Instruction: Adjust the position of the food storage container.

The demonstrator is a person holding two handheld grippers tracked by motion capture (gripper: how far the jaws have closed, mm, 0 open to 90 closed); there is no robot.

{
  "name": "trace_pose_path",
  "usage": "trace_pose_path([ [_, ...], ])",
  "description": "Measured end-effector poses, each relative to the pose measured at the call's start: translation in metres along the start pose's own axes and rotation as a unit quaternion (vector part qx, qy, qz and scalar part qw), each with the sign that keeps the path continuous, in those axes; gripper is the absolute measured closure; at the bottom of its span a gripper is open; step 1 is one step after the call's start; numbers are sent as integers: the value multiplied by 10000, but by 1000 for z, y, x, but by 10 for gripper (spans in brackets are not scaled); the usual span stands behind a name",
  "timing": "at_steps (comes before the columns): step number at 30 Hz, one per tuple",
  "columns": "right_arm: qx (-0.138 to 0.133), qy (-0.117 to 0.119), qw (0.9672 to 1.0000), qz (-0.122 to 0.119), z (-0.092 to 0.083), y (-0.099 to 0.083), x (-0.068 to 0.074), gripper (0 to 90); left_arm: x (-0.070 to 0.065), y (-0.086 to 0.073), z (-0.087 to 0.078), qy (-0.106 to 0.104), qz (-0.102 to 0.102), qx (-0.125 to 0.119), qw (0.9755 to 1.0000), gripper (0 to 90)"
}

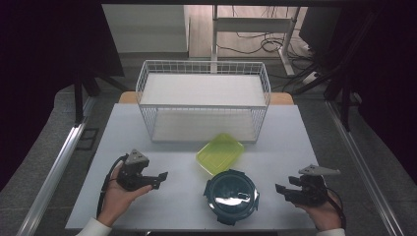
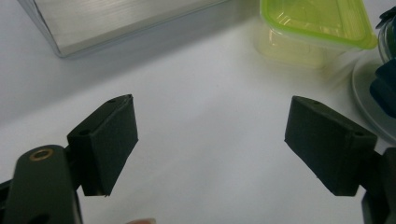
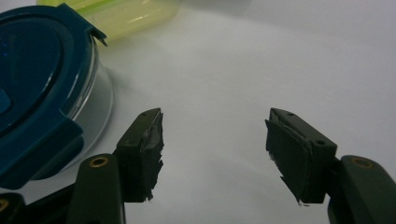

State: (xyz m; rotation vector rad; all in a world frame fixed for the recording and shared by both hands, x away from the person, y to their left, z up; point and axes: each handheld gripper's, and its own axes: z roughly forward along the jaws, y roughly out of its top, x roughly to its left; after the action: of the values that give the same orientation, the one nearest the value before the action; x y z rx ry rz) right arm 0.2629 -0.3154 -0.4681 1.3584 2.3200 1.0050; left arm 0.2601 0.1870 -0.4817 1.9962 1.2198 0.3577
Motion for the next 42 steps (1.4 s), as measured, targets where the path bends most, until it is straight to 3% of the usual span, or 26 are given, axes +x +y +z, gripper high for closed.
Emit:
trace_pose_path([
  [8,121,6,9999,-64,1,0,-1,467,0,-2,3,-9,-14,73,10000,168],
  [19,582,372,9968,-393,13,5,12,811,0,-3,6,-47,-32,154,9999,168],
  [22,660,456,9956,-474,17,7,14,857,-1,-3,7,-67,-8,198,9998,168],
  [36,888,660,9908,-778,44,21,35,888,-2,-4,8,-20,49,192,9998,168],
  [42,896,885,9871,-984,53,25,45,887,-1,-5,8,-4,30,217,9998,169],
])
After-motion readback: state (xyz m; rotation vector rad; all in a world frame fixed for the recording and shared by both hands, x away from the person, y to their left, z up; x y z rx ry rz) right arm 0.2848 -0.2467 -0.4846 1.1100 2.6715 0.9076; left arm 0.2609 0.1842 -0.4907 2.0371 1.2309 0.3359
